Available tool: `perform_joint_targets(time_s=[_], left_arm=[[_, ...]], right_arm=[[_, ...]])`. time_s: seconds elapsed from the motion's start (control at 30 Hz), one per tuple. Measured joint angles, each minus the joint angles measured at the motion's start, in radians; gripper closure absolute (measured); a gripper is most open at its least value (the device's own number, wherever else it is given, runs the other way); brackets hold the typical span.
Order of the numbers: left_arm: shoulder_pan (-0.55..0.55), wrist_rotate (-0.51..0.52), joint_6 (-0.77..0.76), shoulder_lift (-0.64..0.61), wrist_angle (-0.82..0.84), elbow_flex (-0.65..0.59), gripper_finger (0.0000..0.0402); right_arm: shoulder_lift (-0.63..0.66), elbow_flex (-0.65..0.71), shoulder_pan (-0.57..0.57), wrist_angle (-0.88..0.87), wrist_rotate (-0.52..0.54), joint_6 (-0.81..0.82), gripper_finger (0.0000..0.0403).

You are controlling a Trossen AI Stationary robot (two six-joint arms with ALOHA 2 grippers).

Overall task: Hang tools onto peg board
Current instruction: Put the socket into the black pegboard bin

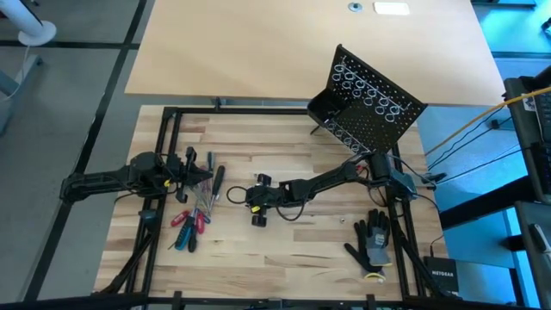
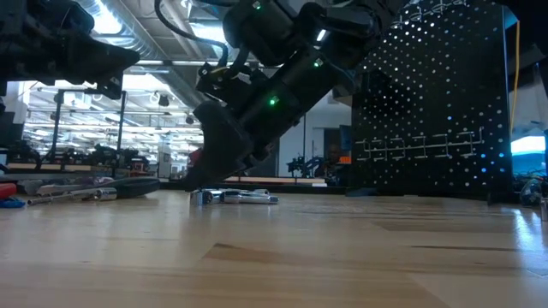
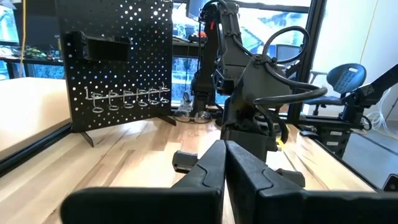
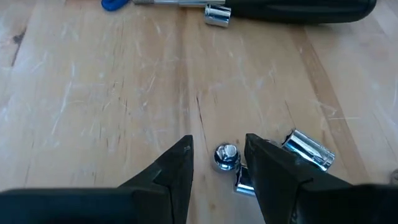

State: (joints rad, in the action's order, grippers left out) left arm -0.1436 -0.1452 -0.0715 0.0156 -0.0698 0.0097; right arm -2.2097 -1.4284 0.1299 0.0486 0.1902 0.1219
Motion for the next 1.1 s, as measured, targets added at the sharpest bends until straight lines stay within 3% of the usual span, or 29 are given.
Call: perform_joint_targets(time_s=[0.23, 0.67, 1.1], left_arm=[[0.000, 0.000, 0.000, 0.000, 0.000, 0.000, 0.0400], [0.000, 0.000, 0.000, 0.000, 0.001, 0.000, 0.0400], [0.000, 0.000, 0.000, 0.000, 0.001, 0.000, 0.0400]], right_arm=[[0.000, 0.000, -0.007, -0.006, 0.010, 0.000, 0.0267], [0.000, -0.001, -0.013, -0.015, -0.024, 0.002, 0.0386], [0.012, 0.000, -0.013, -0.006, -0.016, 0.001, 0.0385]])
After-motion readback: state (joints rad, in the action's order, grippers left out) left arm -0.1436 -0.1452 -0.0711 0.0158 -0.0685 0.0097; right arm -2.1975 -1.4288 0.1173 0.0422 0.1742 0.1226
